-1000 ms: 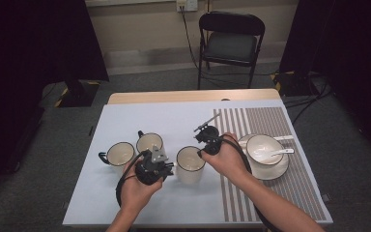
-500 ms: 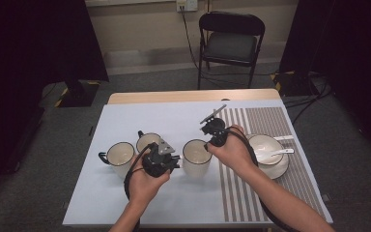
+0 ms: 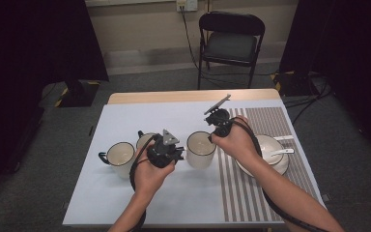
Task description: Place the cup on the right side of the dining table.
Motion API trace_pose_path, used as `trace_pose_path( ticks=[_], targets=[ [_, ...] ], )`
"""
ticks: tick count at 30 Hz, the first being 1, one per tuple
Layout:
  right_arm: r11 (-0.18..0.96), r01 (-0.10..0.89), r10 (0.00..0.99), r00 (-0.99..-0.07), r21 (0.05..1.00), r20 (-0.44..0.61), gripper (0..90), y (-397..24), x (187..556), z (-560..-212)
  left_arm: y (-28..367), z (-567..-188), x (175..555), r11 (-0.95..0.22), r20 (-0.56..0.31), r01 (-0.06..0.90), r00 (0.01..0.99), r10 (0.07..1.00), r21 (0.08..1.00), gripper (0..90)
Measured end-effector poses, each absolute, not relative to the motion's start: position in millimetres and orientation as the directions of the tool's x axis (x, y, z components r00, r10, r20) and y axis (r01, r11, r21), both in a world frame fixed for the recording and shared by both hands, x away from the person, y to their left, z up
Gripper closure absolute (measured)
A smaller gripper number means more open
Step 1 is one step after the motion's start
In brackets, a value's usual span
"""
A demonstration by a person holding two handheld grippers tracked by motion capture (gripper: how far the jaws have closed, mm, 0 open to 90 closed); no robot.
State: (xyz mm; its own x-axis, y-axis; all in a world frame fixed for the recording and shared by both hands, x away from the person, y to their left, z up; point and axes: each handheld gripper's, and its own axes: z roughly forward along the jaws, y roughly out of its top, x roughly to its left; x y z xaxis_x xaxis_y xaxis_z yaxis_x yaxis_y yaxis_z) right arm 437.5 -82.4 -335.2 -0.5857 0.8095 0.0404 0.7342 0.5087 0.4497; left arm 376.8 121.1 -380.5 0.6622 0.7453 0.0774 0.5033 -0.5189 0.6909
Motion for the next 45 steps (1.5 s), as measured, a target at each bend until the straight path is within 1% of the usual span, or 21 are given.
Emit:
trace_pose_path(
  ticks=[17, 33, 45],
  targets=[
    [0.518, 0.734, 0.812, -0.583, 0.439, 0.018, 85.2, -84, 459, -332, 115, -381, 396, -0.501, 0.075, 0.516, 0.640, 0.765, 0.695, 79.5],
    [0.500, 0.748, 0.821, -0.570, 0.436, 0.036, 85.2, -95, 475, -333, 103, -381, 412, -0.492, 0.082, 0.525, 0.622, 0.779, 0.694, 79.6],
    [0.502, 0.748, 0.823, -0.567, 0.435, 0.025, 85.2, -97, 485, -334, 98, -383, 423, -0.476, 0.072, 0.536, 0.609, 0.790, 0.698, 79.6]
  ],
)
